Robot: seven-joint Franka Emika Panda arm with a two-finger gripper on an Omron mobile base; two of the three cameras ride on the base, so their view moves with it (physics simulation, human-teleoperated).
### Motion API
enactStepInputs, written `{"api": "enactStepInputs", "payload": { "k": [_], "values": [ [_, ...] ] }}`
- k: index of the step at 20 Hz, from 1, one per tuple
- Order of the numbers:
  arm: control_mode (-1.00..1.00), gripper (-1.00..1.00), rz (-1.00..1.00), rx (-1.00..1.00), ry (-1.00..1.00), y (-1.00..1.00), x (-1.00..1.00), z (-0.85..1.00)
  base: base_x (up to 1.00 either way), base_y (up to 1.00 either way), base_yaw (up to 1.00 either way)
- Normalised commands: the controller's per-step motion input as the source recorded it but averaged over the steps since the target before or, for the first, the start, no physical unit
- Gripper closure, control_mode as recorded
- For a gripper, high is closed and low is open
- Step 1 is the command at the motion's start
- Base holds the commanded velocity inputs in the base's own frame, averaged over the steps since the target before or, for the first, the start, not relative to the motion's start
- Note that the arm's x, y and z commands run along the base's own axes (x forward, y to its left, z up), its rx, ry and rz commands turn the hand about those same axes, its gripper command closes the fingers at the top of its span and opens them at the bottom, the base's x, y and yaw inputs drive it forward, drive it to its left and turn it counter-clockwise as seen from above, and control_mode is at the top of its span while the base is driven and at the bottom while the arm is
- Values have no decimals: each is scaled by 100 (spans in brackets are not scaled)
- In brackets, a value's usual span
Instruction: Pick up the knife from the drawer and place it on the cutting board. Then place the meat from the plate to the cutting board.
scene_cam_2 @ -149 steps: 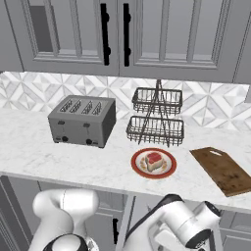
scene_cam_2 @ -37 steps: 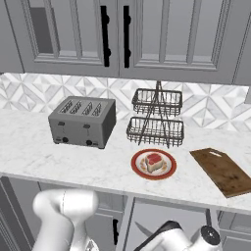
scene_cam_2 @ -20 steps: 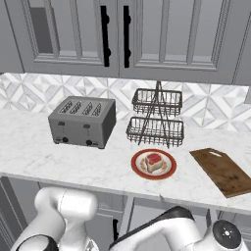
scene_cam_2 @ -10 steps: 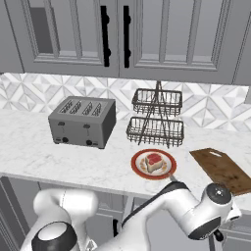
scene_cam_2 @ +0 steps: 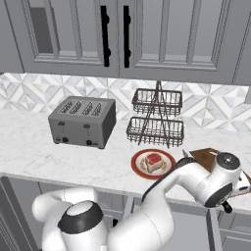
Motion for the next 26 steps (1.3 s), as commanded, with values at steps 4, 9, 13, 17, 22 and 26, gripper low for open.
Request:
{"api": "enactStepInputs", "payload": {
  "k": [4,9,13,17,22,26],
  "values": [
    [-100,100,-3,0,0,-11,68,5,0,0,0],
    [-100,100,-1,0,0,-31,72,0,0,0,0],
    [-100,100,0,0,0,-32,69,-3,0,0,0],
    [-100,100,-2,0,0,-28,42,-27,0,0,0],
    [-100,100,0,0,2,-21,11,-57,0,0,0],
    [-100,100,0,0,3,-11,11,-52,0,0,0]
  ]
}}
